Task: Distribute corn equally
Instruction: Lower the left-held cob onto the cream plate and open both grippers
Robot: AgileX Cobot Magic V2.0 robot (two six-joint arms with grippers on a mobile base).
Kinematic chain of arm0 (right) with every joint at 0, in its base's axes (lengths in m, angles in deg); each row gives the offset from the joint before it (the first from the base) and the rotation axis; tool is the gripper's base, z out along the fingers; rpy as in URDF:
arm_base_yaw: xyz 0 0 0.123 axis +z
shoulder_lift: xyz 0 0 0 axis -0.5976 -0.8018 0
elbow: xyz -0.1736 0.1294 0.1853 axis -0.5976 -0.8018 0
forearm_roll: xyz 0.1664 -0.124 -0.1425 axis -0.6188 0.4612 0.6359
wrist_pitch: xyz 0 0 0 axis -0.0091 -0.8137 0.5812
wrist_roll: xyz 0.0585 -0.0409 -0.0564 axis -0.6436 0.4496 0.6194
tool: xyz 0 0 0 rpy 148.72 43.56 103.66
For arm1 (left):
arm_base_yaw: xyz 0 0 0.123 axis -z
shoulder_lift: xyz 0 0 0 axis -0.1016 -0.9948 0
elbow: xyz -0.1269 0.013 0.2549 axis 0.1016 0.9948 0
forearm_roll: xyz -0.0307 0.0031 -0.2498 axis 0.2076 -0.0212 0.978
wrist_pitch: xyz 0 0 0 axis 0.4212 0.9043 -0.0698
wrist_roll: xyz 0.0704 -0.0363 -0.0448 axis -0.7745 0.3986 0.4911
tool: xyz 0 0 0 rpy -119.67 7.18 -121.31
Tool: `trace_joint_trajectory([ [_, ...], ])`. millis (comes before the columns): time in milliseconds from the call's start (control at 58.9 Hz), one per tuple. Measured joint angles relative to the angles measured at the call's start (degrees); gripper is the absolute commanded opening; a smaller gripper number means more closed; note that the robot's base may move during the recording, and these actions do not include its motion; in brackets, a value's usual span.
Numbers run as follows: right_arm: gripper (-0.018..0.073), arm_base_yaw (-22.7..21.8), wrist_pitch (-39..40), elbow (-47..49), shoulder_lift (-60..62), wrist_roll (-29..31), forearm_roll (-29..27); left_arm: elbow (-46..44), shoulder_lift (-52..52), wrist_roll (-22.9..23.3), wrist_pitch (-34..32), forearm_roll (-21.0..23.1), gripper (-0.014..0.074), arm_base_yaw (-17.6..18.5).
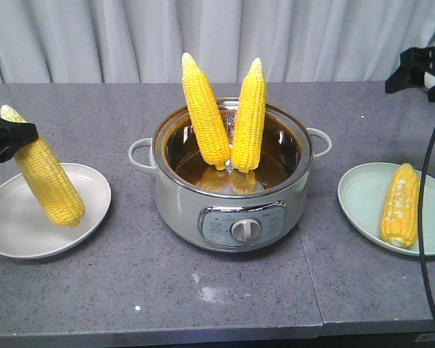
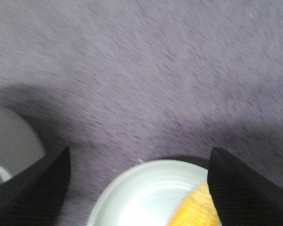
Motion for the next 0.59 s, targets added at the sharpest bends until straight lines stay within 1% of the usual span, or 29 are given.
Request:
trace_joint_trajectory([
  [136, 0.0560, 0.0, -3.5, 5.8, 0.0, 0.6, -6.9, 0.0, -2.6, 0.1, -0.4, 0.0, 0.0097, 0.0],
  [255, 0.0560, 0.0, -4.6, 8.9, 0.0, 0.9, -12.4, 0.0, -3.4, 0.1, -0.4, 0.0, 0.0165, 0.0],
  [373, 0.0560, 0.0, -4.8, 9.6, 0.0, 2.6, -17.2, 0.0, -4.2, 0.1, -0.3, 0.0, 0.0286, 0.0],
  [458, 0.0560, 0.0, -4.8, 9.6, 0.0, 3.0, -18.9, 0.0, -4.5, 0.1, -0.3, 0.0, 0.0380, 0.0],
  [543, 0.0560, 0.0, -4.8, 9.6, 0.0, 3.5, -20.4, 0.0, -4.6, 0.1, -0.3, 0.0, 0.0453, 0.0],
  [594, 0.0560, 0.0, -4.8, 9.6, 0.0, 3.9, -21.3, 0.0, -4.6, 0.1, -0.3, 0.0, 0.0482, 0.0],
])
